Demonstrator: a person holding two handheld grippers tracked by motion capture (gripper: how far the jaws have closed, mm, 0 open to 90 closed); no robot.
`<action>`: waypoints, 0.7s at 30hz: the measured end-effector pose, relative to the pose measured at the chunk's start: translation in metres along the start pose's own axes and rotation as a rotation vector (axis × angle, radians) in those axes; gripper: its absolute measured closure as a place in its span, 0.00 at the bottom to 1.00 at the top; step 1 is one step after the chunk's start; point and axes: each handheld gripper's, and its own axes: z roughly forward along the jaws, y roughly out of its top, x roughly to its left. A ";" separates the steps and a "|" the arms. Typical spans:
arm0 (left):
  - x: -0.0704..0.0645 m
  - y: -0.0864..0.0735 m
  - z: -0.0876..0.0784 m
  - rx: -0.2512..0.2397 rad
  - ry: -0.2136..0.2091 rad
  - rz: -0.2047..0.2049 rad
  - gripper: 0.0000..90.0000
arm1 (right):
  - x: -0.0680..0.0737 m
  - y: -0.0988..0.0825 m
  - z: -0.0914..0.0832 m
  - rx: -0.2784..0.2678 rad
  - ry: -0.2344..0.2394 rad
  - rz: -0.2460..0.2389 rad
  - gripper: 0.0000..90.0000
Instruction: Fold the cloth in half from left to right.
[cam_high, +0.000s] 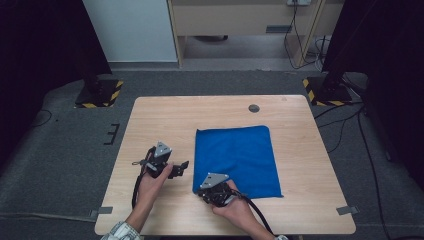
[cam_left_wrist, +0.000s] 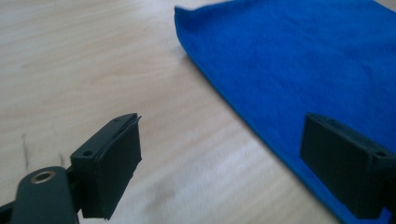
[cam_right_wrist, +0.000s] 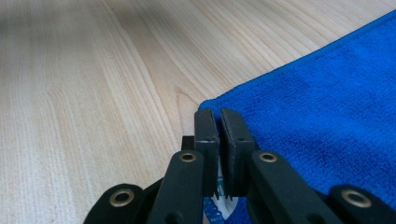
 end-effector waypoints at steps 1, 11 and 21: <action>0.001 0.005 0.005 -0.004 -0.018 0.007 0.13 | 0.000 0.000 -0.001 0.004 0.006 -0.003 0.96; 0.019 0.037 0.055 -0.008 0.073 0.122 0.23 | 0.007 0.002 0.000 0.009 0.007 0.005 0.96; 0.029 0.054 0.100 0.031 0.035 0.158 0.22 | 0.013 0.002 0.000 0.013 0.009 0.019 0.96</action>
